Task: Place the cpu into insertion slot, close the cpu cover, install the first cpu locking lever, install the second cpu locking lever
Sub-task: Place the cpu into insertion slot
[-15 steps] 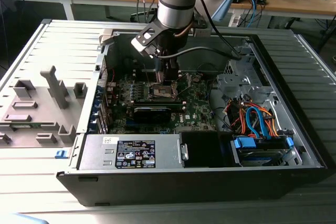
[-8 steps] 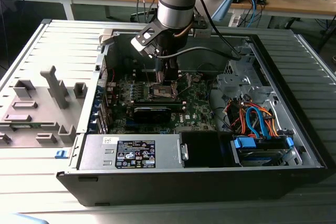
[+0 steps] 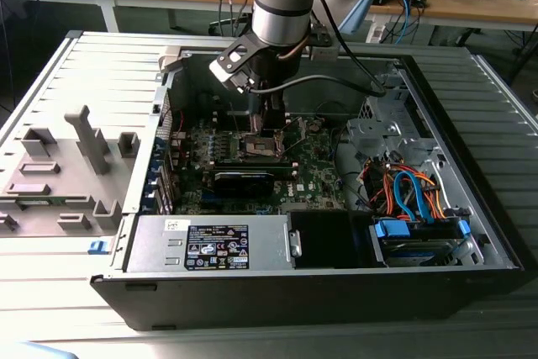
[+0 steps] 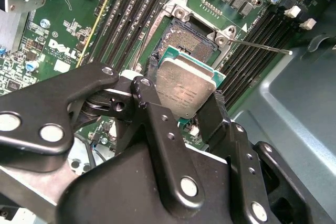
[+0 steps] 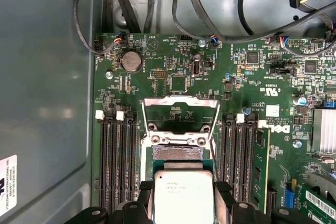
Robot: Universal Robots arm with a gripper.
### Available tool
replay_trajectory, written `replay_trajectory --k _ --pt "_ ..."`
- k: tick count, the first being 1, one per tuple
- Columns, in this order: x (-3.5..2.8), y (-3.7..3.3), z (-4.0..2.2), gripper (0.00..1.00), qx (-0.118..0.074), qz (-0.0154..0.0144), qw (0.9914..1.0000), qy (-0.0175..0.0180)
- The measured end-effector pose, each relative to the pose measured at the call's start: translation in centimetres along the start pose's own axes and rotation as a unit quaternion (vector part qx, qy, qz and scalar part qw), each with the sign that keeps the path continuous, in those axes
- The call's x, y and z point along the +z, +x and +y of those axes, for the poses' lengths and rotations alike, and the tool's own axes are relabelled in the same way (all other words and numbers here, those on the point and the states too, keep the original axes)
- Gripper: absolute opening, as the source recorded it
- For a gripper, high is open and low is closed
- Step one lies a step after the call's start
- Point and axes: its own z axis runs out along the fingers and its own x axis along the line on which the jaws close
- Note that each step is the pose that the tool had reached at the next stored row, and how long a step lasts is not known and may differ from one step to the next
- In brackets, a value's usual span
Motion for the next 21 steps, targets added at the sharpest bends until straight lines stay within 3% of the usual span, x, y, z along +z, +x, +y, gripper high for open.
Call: replay_trajectory --k 21 --pt "0.52 -0.01 0.02 0.55 0.003 -0.0002 1.0 0.0"
